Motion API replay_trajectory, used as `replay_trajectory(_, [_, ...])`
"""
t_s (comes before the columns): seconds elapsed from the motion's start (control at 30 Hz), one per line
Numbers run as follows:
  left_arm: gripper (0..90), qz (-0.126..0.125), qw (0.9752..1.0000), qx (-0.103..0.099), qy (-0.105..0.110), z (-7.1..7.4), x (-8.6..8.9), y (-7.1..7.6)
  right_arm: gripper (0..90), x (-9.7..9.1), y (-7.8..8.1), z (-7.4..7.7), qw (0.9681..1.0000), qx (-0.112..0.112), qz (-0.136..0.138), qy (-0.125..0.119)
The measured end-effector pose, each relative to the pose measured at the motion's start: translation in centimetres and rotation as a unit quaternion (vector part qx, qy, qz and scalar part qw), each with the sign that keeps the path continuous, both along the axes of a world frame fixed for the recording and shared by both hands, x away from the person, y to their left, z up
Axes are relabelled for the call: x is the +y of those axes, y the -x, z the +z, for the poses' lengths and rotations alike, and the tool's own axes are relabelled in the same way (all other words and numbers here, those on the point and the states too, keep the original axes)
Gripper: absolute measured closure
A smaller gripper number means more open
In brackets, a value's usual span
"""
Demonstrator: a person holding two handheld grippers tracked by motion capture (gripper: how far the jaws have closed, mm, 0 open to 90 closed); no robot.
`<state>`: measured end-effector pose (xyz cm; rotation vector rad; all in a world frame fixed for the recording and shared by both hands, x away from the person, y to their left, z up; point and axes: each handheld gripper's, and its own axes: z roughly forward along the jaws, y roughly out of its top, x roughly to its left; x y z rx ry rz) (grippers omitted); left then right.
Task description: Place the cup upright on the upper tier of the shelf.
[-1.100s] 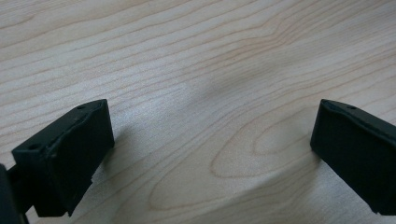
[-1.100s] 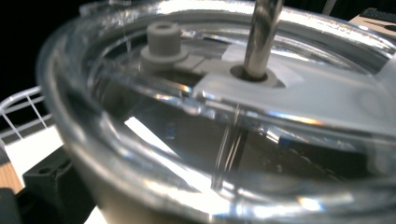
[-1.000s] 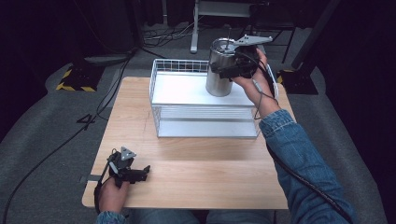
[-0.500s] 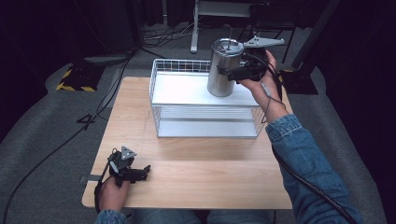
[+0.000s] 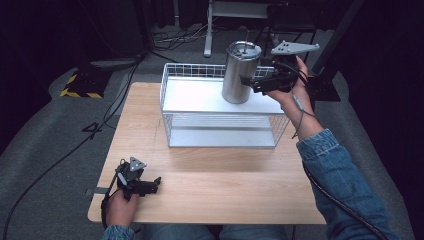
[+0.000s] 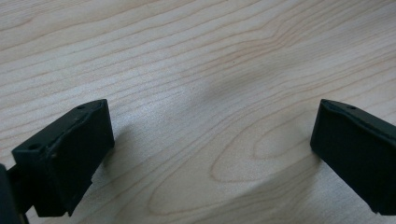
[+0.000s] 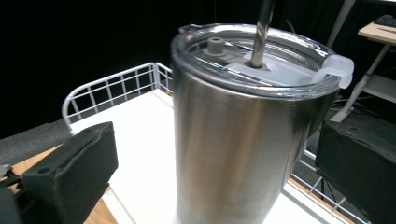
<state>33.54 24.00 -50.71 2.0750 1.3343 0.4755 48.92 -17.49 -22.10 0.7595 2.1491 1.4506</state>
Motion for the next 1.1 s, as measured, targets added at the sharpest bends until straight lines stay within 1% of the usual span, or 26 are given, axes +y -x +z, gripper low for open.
replay_trajectory(0.13, [0.0, 0.000, 1.0000, 0.000, -0.001, 0.0, 0.0, 0.1, 0.0, -0.7, 1.0, 0.2, 0.9999, 0.001, 0.010, -0.005])
replay_trajectory(0.3, [0.0, 0.000, 1.0000, 0.001, -0.002, 0.0, 0.0, 0.1, 0.0, -1.6, 2.2, 0.2, 0.9998, 0.003, 0.020, -0.006])
replay_trajectory(0.4, [0.0, 0.000, 1.0000, 0.000, -0.002, 0.0, 0.0, 0.1, 0.0, -2.1, 3.1, 0.0, 0.9998, 0.005, 0.021, 0.000])
replay_trajectory(0.63, [0.0, 0.000, 1.0000, 0.001, -0.002, 0.0, 0.0, 0.1, 0.0, -3.7, 4.8, -0.5, 0.9997, 0.006, 0.025, 0.001])
replay_trajectory(0.8, [0.0, 0.000, 1.0000, 0.000, -0.001, 0.0, 0.0, 0.0, 0.0, -5.5, 6.1, -1.2, 0.9998, 0.013, 0.015, 0.006])
replay_trajectory(0.97, [0.0, -0.001, 1.0000, 0.000, -0.002, 0.0, 0.0, -0.1, 0.0, -7.6, 7.0, -2.0, 0.9998, 0.019, 0.004, 0.008])
replay_trajectory(1.1, [0.0, -0.001, 1.0000, 0.001, -0.002, 0.0, 0.0, -0.1, 0.0, -9.0, 7.7, -2.7, 0.9996, 0.024, -0.006, 0.014])
